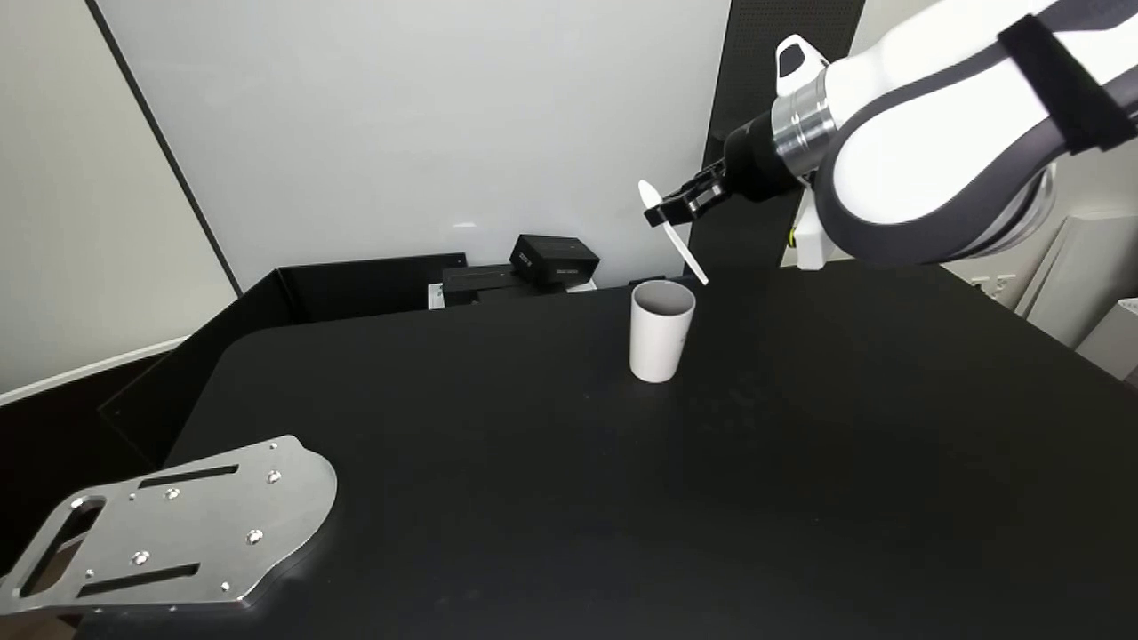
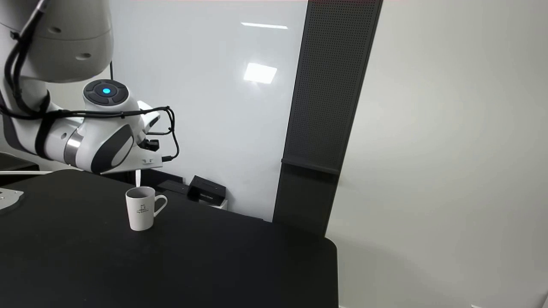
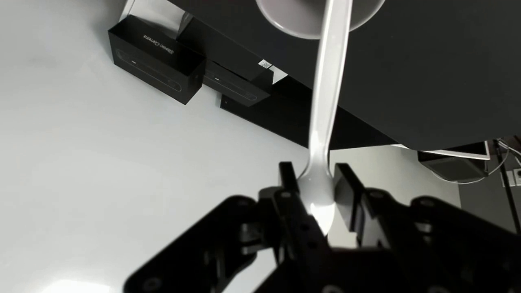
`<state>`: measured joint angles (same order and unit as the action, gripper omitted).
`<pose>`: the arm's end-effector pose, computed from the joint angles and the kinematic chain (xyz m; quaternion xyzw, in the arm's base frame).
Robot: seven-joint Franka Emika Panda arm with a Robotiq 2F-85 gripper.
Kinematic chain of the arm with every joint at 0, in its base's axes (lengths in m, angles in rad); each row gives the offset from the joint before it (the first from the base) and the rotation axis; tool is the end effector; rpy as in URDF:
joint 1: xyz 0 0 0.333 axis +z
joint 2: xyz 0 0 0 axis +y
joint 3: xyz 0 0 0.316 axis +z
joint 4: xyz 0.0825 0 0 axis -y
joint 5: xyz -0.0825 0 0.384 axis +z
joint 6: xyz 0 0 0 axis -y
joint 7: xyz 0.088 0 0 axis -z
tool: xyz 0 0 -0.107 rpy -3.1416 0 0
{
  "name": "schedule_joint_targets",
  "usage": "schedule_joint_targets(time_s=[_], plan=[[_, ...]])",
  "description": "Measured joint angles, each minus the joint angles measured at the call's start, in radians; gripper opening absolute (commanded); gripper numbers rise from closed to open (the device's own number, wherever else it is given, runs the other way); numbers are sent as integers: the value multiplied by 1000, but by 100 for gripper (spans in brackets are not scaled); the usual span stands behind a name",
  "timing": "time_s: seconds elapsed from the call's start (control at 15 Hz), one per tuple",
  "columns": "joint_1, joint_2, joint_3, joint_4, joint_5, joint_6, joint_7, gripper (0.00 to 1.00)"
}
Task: Pick the spoon and put it in the cup
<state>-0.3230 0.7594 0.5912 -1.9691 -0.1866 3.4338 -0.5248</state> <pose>0.6410 0.1470 0.2379 -0.8490 -0.3045 -0.4227 0.0887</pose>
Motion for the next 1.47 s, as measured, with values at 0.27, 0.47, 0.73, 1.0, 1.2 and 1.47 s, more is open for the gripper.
schedule_joint_targets(time_s=[0.27,0.47,0.73,1.0,1.2,1.47], plan=[[-6,35,15,29,-13,4,0,7],[-32,77,52,62,-36,6,0,7],[-60,135,94,100,-62,6,0,7],[-64,180,100,126,-78,10,0,7],[-65,215,100,146,-91,11,-1,7],[-63,270,99,182,-100,10,-4,7]])
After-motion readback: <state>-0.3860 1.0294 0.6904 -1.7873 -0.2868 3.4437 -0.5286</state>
